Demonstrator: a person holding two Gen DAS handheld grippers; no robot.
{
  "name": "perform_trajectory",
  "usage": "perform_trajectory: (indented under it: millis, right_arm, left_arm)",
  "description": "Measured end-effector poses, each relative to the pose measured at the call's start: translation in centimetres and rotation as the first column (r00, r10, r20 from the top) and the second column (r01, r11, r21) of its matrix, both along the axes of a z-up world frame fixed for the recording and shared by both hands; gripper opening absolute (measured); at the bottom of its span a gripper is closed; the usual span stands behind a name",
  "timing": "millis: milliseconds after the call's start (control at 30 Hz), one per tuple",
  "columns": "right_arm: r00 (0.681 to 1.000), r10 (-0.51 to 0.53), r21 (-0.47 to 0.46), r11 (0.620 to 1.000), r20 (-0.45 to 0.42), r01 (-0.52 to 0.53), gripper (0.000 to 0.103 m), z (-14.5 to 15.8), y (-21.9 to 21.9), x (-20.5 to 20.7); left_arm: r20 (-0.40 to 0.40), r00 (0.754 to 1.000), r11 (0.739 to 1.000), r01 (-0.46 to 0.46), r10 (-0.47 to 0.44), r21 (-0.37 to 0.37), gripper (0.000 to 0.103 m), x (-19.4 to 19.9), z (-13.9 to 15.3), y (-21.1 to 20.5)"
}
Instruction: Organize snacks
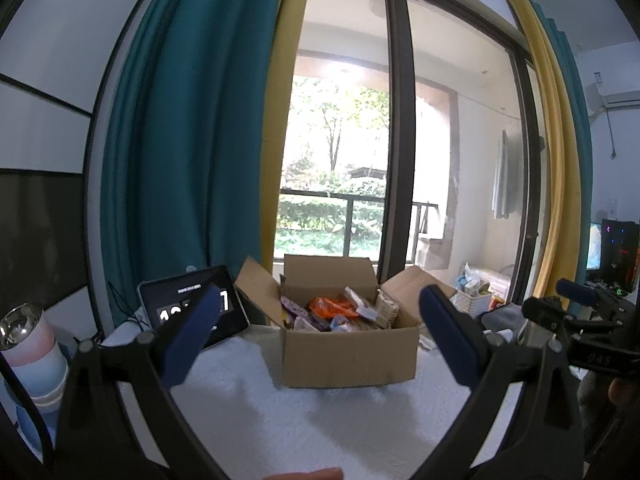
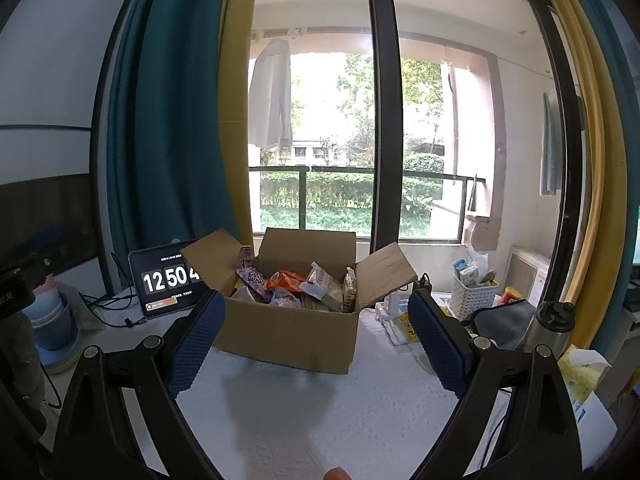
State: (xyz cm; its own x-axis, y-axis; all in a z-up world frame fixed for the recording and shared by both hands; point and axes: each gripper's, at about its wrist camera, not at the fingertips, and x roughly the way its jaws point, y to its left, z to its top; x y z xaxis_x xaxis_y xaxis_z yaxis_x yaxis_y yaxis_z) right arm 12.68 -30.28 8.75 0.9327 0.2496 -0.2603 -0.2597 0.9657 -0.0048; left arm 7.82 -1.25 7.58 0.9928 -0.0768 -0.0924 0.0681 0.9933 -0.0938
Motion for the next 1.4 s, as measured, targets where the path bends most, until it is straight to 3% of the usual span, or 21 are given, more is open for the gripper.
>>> perform_trajectory:
  millis: [1400]
  right_arm:
    - [1.000,0.021,-0.004,1.000,-0.020,-0.021,0.094,-0.13,0.15,0.28]
  left_arm:
    - [-0.010,1.000,1.000,0.001,-0.001,0.002,0.100,-0.09,-0.08,-0.52]
